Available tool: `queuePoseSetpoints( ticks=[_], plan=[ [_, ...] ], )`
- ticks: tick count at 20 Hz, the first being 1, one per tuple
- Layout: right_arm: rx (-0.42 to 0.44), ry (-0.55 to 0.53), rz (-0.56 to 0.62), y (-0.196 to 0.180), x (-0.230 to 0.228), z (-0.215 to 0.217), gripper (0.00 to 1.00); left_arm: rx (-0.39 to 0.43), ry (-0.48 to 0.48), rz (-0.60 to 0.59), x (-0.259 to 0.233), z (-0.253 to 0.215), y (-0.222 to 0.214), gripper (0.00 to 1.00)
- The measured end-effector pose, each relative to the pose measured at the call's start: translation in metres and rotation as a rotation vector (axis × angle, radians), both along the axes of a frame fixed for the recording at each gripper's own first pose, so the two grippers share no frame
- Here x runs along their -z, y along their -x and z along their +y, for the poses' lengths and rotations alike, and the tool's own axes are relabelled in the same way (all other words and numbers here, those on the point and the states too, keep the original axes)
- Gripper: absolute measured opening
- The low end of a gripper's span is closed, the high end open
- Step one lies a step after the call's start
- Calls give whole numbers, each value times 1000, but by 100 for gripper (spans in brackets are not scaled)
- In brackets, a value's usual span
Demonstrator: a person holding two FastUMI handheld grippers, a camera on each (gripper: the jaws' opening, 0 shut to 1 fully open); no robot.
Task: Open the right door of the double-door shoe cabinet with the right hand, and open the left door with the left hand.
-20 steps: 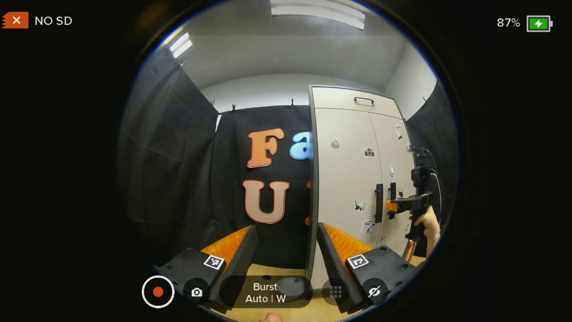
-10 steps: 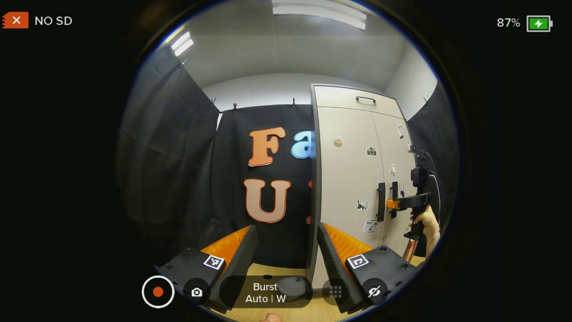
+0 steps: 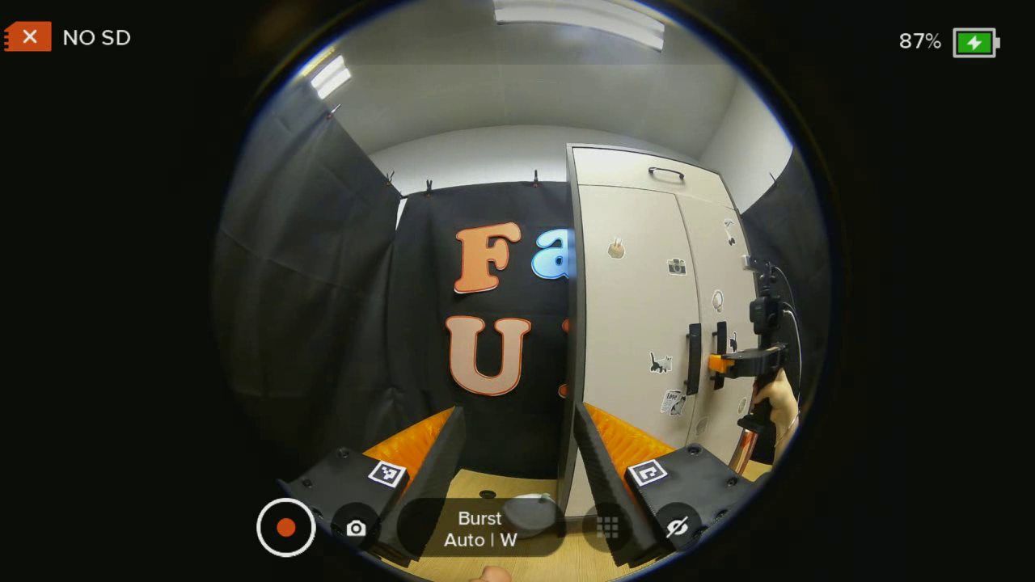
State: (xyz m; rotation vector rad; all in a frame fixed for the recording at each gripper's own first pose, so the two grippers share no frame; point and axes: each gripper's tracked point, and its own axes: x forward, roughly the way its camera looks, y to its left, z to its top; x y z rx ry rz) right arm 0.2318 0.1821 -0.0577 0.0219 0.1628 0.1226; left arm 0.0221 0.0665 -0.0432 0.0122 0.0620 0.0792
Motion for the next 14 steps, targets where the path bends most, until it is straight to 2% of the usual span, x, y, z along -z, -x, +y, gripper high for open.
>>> queuePoseSetpoints(
  ticks=[2,3,14],
  plan=[
    [-11,-1,-3,6,-3,-2,10,2,0,-3,-1,-3,2,81],
    [-20,-6,-2,10,-3,-4,4,3,2,-5,-2,-4,3,81],
    [-51,2,-15,63,-15,-34,4,53,13,-3,-8,-42,20,81]
  ],
)
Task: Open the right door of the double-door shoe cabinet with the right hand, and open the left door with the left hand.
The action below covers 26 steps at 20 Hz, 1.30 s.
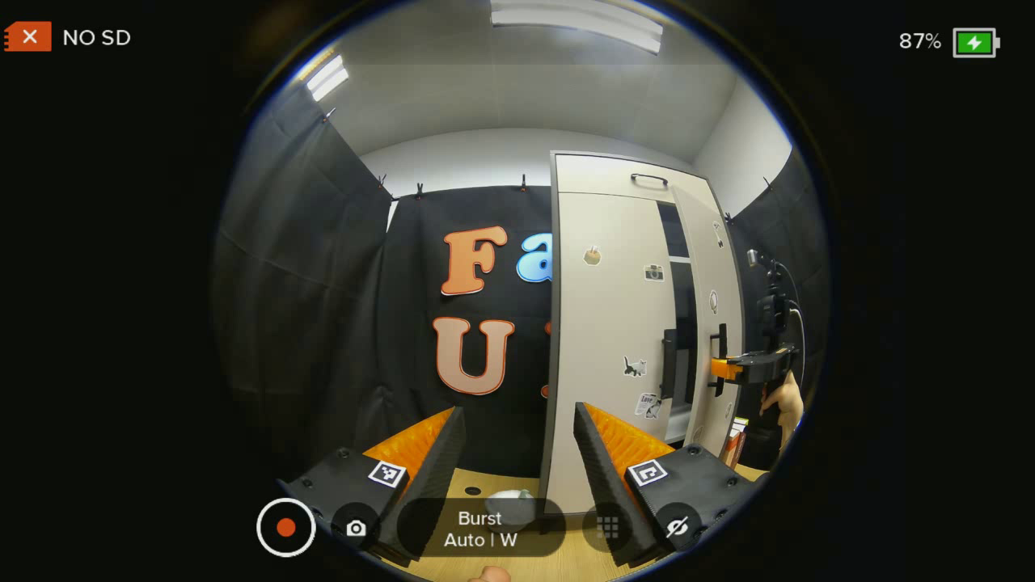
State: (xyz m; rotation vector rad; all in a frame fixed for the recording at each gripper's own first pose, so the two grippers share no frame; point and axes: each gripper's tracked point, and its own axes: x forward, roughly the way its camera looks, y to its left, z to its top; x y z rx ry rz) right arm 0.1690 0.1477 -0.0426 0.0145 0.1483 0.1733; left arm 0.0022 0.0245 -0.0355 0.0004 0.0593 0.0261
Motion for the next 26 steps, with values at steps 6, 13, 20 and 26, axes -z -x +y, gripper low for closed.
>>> queuePoseSetpoints(
  ticks=[6,13,20,26],
  plan=[
    [3,13,-26,26,-7,-23,3,14,-8,-17,-13,-18,6,81],
    [29,36,-52,59,-17,-68,3,46,-5,-14,-13,-36,11,81],
    [142,50,-72,92,-24,-142,2,74,-9,-22,-18,-60,16,81],
    [241,15,-62,84,-28,-199,0,114,-11,-34,-26,-90,13,80]
  ],
)
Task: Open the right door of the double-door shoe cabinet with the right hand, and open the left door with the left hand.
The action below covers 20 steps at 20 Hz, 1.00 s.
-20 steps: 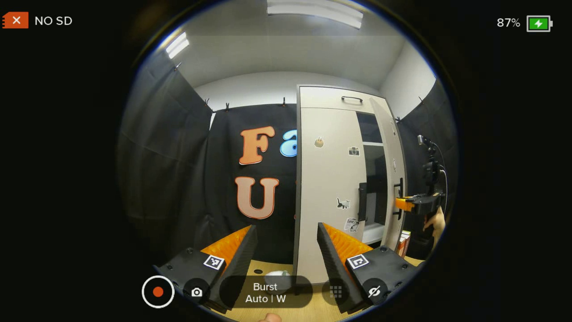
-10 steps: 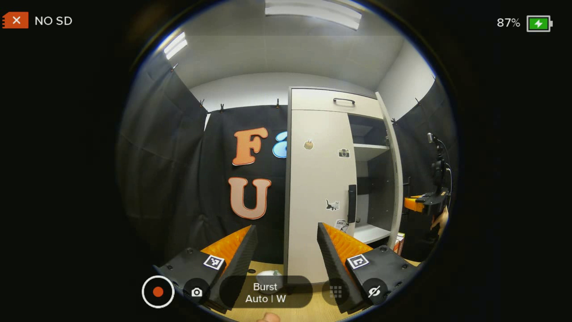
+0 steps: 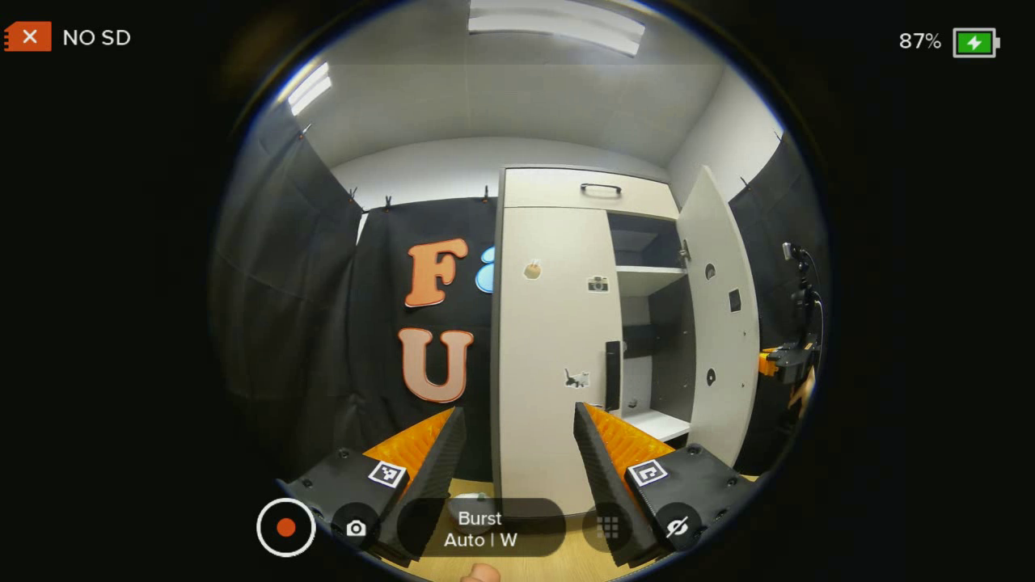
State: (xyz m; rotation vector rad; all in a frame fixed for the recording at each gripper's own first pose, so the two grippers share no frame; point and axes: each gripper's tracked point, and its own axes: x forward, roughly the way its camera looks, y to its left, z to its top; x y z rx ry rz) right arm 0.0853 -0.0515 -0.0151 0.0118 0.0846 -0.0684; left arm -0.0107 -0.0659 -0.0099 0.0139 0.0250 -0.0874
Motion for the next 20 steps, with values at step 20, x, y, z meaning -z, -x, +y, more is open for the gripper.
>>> queuePoseSetpoints(
  ticks=[20],
  plan=[
    [-51,-12,-66,20,-17,-55,11,64,14,47,14,-69,-29,81]
  ],
)
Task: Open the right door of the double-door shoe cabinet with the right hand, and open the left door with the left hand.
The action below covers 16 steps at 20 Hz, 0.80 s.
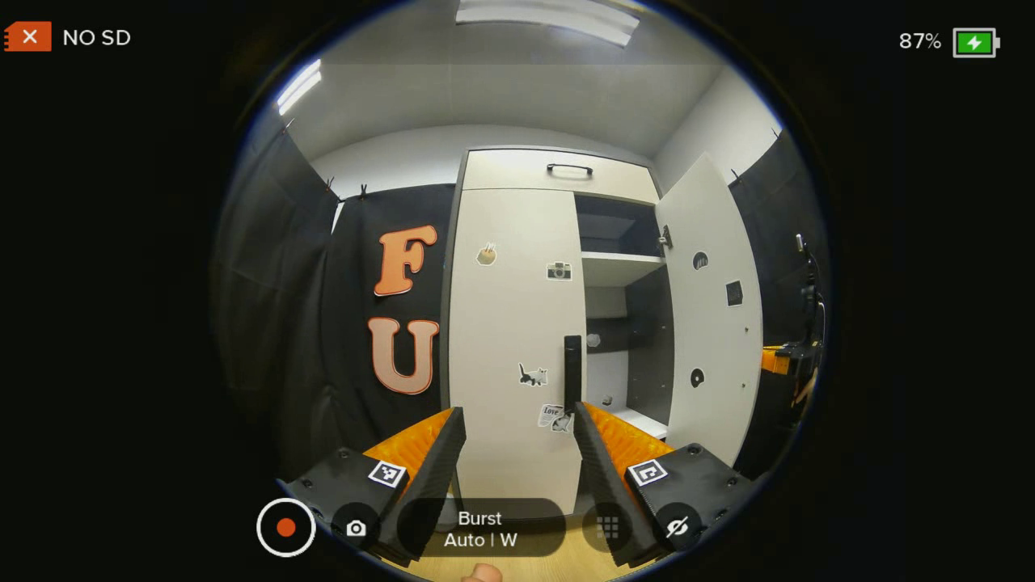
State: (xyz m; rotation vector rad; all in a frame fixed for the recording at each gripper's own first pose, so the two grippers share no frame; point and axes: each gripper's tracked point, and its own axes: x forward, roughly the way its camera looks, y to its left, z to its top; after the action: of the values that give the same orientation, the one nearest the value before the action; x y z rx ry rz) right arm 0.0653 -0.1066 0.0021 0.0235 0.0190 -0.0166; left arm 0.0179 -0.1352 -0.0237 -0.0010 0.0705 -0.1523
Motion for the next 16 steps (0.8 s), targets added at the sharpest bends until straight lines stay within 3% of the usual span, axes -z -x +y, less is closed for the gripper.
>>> queuePoseSetpoints(
  ticks=[1,3,5,7,16],
  plan=[
    [15,-5,-17,17,-8,-6,34,5,2,-1,0,-4,-1,81],
    [52,-7,-35,28,-15,-14,71,10,4,-2,-1,-10,-3,81],
    [69,0,-35,36,-16,-16,88,20,12,1,0,-15,-5,81],
    [58,2,-31,40,-15,-14,93,28,21,8,1,-25,-12,81],
    [54,25,-32,46,-8,-20,93,48,15,50,17,-66,-82,81]
  ],
)
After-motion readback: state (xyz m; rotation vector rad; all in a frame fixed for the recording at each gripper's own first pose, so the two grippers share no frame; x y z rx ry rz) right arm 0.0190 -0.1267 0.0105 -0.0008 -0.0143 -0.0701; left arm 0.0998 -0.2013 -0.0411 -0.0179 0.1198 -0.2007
